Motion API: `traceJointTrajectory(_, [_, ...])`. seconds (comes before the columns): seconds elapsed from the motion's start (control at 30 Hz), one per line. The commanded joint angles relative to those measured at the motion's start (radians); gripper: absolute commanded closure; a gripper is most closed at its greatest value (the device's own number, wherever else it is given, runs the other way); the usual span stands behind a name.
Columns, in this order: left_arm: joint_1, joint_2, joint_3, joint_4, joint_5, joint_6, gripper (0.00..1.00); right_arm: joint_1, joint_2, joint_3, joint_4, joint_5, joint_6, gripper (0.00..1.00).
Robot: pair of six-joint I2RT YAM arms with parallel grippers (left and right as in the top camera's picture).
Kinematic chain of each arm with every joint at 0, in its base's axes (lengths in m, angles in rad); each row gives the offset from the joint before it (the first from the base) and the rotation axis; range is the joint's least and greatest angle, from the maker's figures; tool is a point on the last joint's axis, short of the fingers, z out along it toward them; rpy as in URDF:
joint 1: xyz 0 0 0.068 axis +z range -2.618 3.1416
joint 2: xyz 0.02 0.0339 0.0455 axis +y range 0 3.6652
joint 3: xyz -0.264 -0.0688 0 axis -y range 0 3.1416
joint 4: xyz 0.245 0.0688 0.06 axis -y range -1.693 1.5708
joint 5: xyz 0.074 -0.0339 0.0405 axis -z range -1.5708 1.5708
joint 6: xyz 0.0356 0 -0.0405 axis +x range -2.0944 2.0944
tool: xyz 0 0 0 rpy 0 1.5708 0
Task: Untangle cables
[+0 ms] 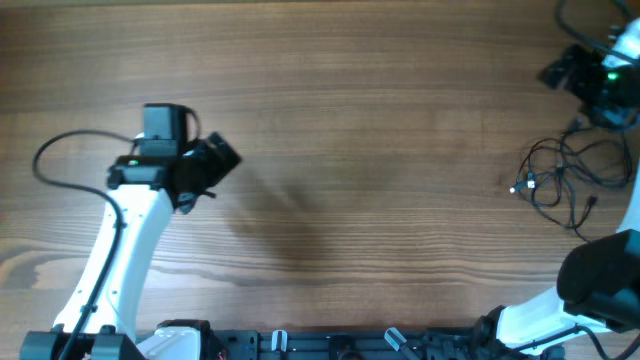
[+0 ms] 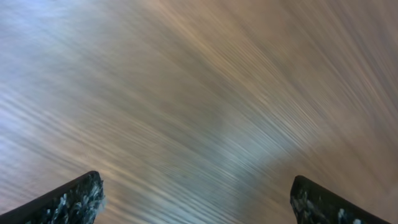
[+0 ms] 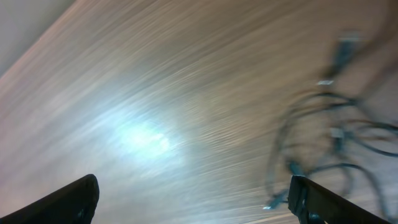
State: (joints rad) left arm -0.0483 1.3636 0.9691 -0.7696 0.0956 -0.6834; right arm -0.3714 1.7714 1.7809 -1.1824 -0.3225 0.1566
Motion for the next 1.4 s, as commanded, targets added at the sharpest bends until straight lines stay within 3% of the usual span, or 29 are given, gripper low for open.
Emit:
traceJointTrajectory(0.0, [-0.135,0.008,-0.002,0.056,0.002,0.138,0.03,0.117,0.026,-0.007,-0.034,-0.08,-0.129,0.0])
traceJointTrajectory(0.1, [-0.224,0.008,-0.002,0.067,-0.06,0.288,0.03,0.229,0.026,-0.007,-0.047,-0.069,-0.157,0.0])
traceJointTrajectory(0.23, [-0.256,0.007,-0.002,0.063,-0.182,0.392,0.0,0.341,0.026,-0.008,-0.045,-0.03,-0.158,0.0])
traceJointTrajectory(0.47, [-0.195,0.007,0.021,0.023,-0.202,0.375,0.0,0.479,0.026,-0.008,-0.045,0.051,-0.156,0.01])
traceJointTrajectory(0.67, [-0.078,0.007,0.14,-0.14,-0.198,0.331,0.0,0.486,0.026,-0.008,-0.051,0.075,-0.119,0.0])
traceJointTrajectory(0.8, [-0.056,0.007,0.14,-0.286,-0.198,0.265,0.0,0.486,0.026,-0.008,-0.155,0.106,-0.08,0.01])
traceJointTrajectory(1.07, [-0.052,-0.042,0.14,-0.309,-0.136,0.263,0.0,0.486,0.024,-0.01,-0.317,0.183,-0.104,0.0])
traceJointTrajectory(1.37, [-0.052,-0.104,0.14,-0.371,-0.142,0.264,0.0,0.486,-0.049,-0.035,-0.269,0.277,-0.093,0.0])
